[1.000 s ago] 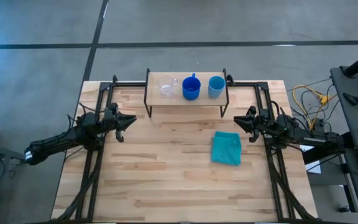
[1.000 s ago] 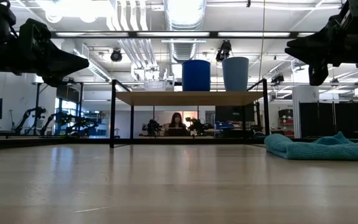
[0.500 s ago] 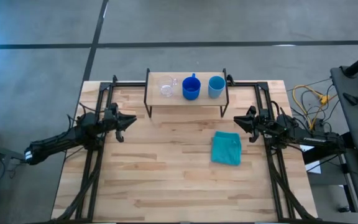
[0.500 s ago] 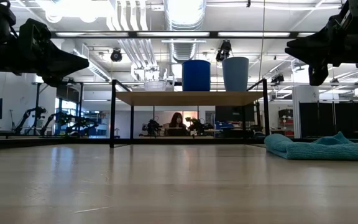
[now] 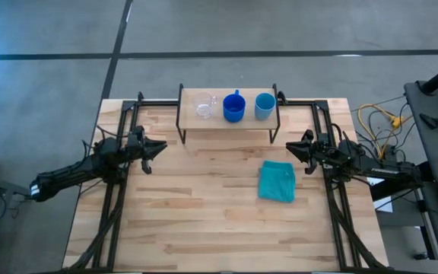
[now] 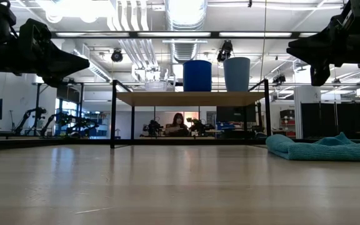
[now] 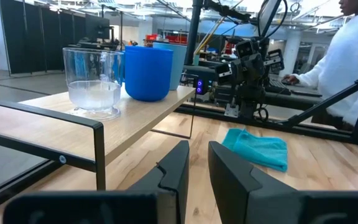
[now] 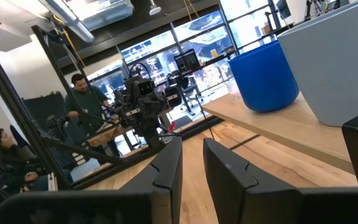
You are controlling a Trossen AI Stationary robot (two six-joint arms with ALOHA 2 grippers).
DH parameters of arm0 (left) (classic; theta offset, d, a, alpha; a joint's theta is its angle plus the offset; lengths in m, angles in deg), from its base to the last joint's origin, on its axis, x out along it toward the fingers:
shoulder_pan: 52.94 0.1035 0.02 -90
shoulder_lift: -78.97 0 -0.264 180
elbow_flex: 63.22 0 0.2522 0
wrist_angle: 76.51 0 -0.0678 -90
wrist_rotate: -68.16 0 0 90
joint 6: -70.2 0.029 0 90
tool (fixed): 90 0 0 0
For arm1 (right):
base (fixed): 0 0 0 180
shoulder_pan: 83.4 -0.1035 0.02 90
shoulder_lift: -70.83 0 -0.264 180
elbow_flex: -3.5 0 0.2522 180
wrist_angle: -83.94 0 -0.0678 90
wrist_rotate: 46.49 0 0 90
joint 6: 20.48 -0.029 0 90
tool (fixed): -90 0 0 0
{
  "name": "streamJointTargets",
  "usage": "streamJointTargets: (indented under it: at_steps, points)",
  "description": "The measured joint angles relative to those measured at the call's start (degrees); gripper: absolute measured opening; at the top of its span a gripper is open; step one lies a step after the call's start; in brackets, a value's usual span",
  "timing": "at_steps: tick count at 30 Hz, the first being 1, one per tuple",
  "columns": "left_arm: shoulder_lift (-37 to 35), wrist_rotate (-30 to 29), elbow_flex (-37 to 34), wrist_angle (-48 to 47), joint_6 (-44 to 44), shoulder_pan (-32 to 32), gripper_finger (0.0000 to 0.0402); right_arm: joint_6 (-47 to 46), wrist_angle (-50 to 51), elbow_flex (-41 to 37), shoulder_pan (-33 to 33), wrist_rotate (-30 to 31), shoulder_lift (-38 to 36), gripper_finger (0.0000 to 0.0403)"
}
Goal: Stack small to large cups/mugs on shelf
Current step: Return to Home Position
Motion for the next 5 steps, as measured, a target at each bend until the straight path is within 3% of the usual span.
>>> streamJointTargets:
  at_steps: [5]
  points:
    - [0.0,0.0,0.0,0.0,0.0,0.0,0.0047,0.0,0.0,0.0,0.0,0.0,0.0,0.0065]
